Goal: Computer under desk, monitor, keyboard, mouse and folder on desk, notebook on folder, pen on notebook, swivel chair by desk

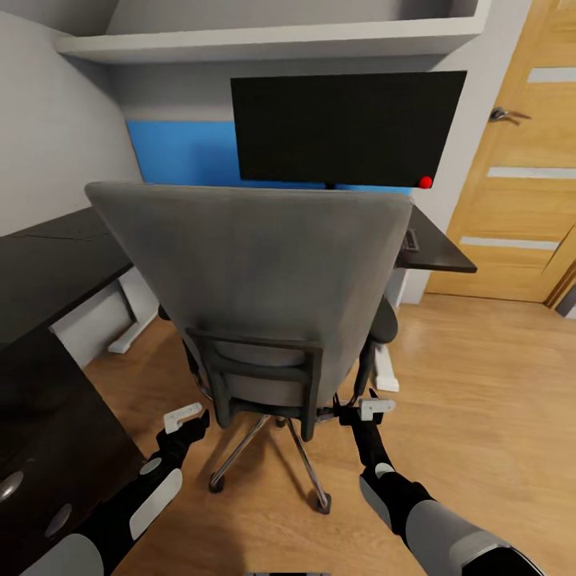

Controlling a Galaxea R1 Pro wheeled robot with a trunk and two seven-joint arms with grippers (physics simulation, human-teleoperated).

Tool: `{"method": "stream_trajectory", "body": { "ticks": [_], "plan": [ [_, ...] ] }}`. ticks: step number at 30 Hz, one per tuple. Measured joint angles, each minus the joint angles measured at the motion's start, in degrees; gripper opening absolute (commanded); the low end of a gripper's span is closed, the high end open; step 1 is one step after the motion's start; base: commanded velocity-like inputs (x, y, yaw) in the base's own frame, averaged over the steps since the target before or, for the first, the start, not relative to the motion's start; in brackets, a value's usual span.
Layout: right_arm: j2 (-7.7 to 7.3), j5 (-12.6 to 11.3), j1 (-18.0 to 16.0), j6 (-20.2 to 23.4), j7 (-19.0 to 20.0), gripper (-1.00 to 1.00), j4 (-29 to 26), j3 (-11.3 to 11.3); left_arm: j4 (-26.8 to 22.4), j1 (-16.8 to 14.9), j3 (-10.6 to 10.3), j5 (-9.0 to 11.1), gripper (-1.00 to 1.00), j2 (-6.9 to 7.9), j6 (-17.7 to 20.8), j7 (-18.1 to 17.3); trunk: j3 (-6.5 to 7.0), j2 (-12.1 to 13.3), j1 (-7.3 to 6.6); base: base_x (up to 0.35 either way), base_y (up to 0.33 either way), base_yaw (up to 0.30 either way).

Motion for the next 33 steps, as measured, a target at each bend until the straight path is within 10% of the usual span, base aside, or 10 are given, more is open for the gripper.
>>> {"method": "stream_trajectory", "body": {
  "ticks": [33],
  "plan": [
    [-0.08,0.45,0.01,0.82,0.06,1.00,-0.33,0.34,0.04,-0.02,-0.45,-0.27,1.00,-0.05,-0.05,-0.29,0.01,0.00,0.02,0.200,0.000,0.000]
  ]
}}
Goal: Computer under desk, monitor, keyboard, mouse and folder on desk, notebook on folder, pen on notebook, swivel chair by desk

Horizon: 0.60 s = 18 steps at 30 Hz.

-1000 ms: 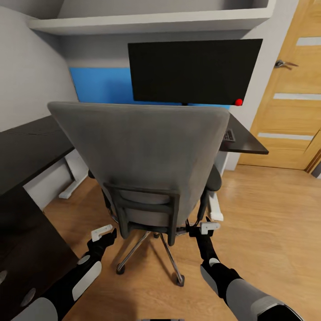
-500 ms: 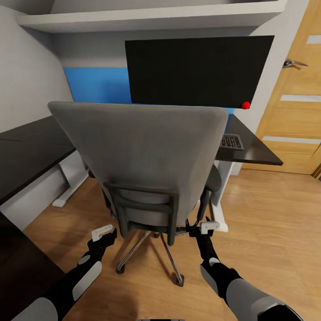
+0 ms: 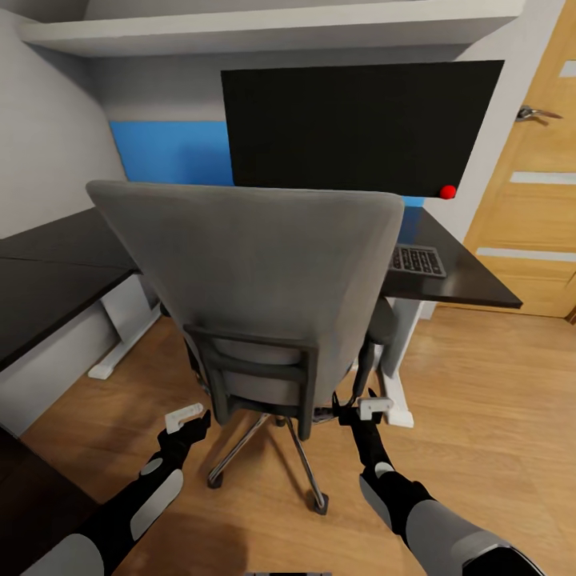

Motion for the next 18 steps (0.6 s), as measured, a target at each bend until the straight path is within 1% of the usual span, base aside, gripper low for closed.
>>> {"method": "stream_trajectory", "body": {
  "ticks": [7,12,15,18],
  "plan": [
    [0.01,-0.05,0.00,0.47,0.07,1.00,-0.26,0.11,0.04,-0.01,-0.04,0.03,1.00,-0.01,0.03,-0.03,0.00,0.01,0.02,0.005,0.000,0.000],
    [-0.07,0.07,-0.01,0.50,0.07,1.00,0.11,0.22,0.03,-0.01,-0.10,0.01,1.00,-0.06,0.05,-0.10,0.00,0.01,0.05,-0.255,0.000,0.000],
    [-0.08,-0.04,0.01,0.50,0.09,1.00,0.40,0.39,0.05,-0.01,-0.08,0.04,1.00,-0.78,0.01,-0.08,0.00,0.01,0.03,-0.094,0.000,0.000],
    [-0.09,-0.14,0.03,0.51,0.11,1.00,0.44,0.48,0.09,-0.01,-0.07,0.06,1.00,-1.00,-0.02,-0.08,-0.01,0.01,0.03,-0.035,0.000,0.000]
  ]
}}
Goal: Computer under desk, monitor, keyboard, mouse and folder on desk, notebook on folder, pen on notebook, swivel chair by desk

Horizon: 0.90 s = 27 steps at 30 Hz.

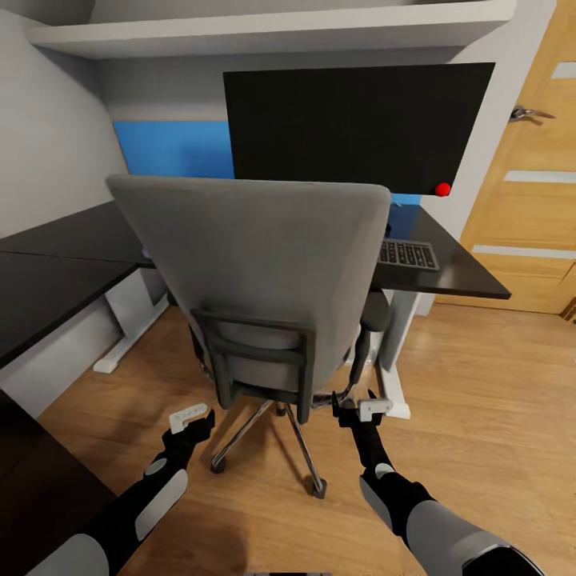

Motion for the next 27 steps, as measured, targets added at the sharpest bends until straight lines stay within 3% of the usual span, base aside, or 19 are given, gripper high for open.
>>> {"method": "stream_trajectory", "body": {
  "ticks": [18,23,27],
  "plan": [
    [-0.08,-0.24,0.00,-0.02,0.00,1.00,0.09,-0.16,0.47,0.00,0.01,0.13,1.00,-0.25,0.04,0.01,0.00,0.00,0.01,-0.219,0.000,0.000],
    [-0.02,-0.26,0.00,-0.01,0.01,1.00,0.37,-0.19,2.59,0.04,0.01,0.13,1.00,-1.34,-0.12,0.01,0.00,0.00,0.00,-0.026,0.000,0.000],
    [0.00,-0.37,0.03,0.01,-0.05,1.00,0.91,-0.25,4.27,0.45,0.01,0.10,1.00,-1.97,-0.18,0.02,0.88,0.05,-0.11,-0.007,0.000,0.000]
  ]
}}
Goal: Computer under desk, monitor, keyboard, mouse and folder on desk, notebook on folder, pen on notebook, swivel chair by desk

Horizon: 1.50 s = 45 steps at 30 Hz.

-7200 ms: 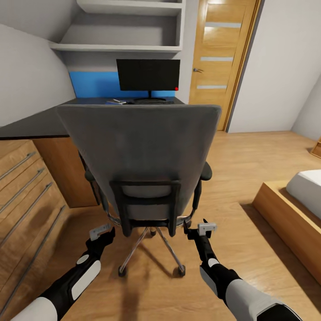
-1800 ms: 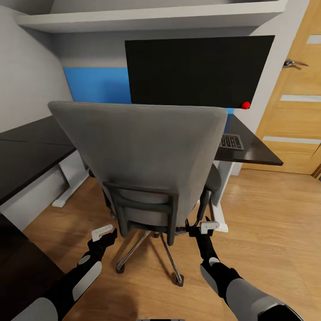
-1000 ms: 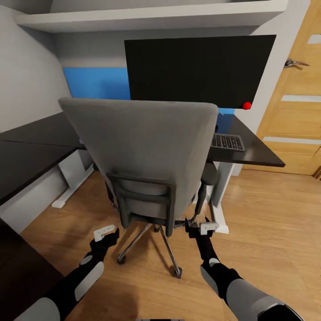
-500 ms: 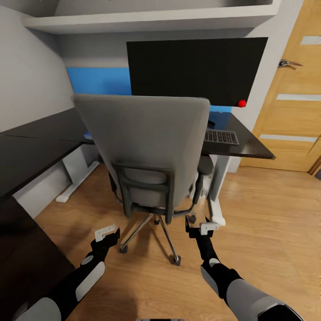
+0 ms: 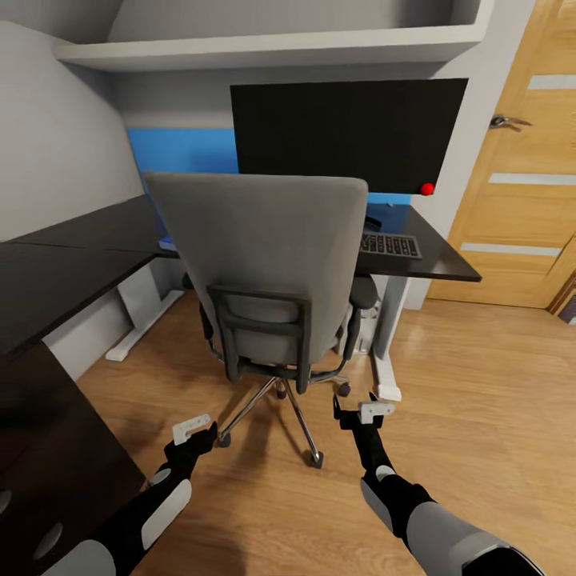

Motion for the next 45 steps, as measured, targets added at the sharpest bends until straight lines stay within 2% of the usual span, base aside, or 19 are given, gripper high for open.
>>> {"method": "stream_trajectory", "body": {
  "ticks": [6,9,10,11,15,16,21,23,24,27,31,34,39,45],
  "plan": [
    [-0.07,-0.52,1.02,-1.46,-0.05,1.00,10.86,-0.14,10.94,0.69,0.01,-0.11,1.00,-4.57,-0.10,-0.09,1.33,0.08,-0.15,0.000,0.000,0.000],
    [-0.11,-0.55,1.80,-1.47,-0.04,1.00,12.72,-0.14,14.53,0.70,0.01,-0.17,1.00,-5.82,-0.18,-0.15,1.99,0.12,-0.23,0.000,0.000,0.000],
    [-0.36,-0.70,4.49,-1.55,-0.01,1.00,13.93,-0.22,20.63,0.74,0.05,-0.12,1.00,-7.57,-0.28,-0.02,2.20,0.13,-0.25,0.000,0.000,0.000],
    [-0.48,-0.84,6.50,-1.56,0.01,1.00,14.17,-0.40,23.21,0.72,0.04,-0.28,1.00,-8.38,-0.34,0.00,2.42,0.15,-0.28,0.000,0.000,0.000],
    [-1.01,-0.86,8.44,-1.51,0.02,1.00,14.44,-0.38,27.74,0.68,0.01,-0.33,1.00,-9.71,-0.47,0.03,3.20,1.35,-0.96,0.000,0.000,0.000],
    [-1.08,-0.95,10.82,-2.21,-0.01,1.00,14.58,-0.36,34.08,0.74,0.26,-0.17,1.00,-11.37,-0.64,0.08,3.36,1.76,-1.17,0.000,0.000,0.000],
    [-1.08,-0.60,11.22,-2.72,0.28,1.00,14.58,-0.14,35.32,0.70,0.02,-0.32,1.00,-11.60,-0.54,0.08,4.28,3.76,-2.28,0.000,0.000,0.000],
    [-0.69,-0.51,11.29,-2.59,0.76,1.00,14.61,0.04,35.35,0.71,0.06,-0.27,1.00,-11.56,-0.42,0.13,4.64,4.56,-2.72,0.000,0.000,0.000],
    [0.07,-0.39,11.68,-2.51,1.08,1.00,14.64,0.19,35.36,0.69,0.07,-0.24,1.00,-11.55,-0.28,0.15,4.82,4.96,-2.94,0.000,0.000,0.000],
    [0.63,-0.51,12.65,-2.44,1.12,1.00,14.61,-0.11,35.39,0.70,0.09,-0.17,1.00,-11.55,-0.10,0.17,5.35,6.16,-3.60,0.000,0.000,0.000],
    [-0.01,-0.54,14.08,-2.36,0.97,1.00,14.59,-0.27,35.56,0.70,0.09,-0.14,1.00,-11.57,-0.03,0.17,6.07,7.77,-4.47,0.000,0.000,0.000],
    [-1.13,-0.56,18.16,-2.35,0.91,1.00,14.59,-0.33,35.68,0.71,0.09,-0.14,1.00,-11.61,0.03,0.16,6.61,8.97,-5.13,0.000,0.000,0.000],
    [-1.32,-0.52,21.69,-2.32,1.02,1.00,14.58,-0.23,35.71,0.72,0.09,-0.13,1.00,-11.60,0.04,0.11,7.51,10.98,-6.23,0.000,0.000,0.000],
    [-1.34,-0.51,23.03,-2.37,1.04,1.00,14.58,-0.21,35.72,0.71,0.09,-0.13,1.00,-11.55,0.05,0.06,8.59,13.38,-7.55,0.000,0.000,0.000]
  ]
}}
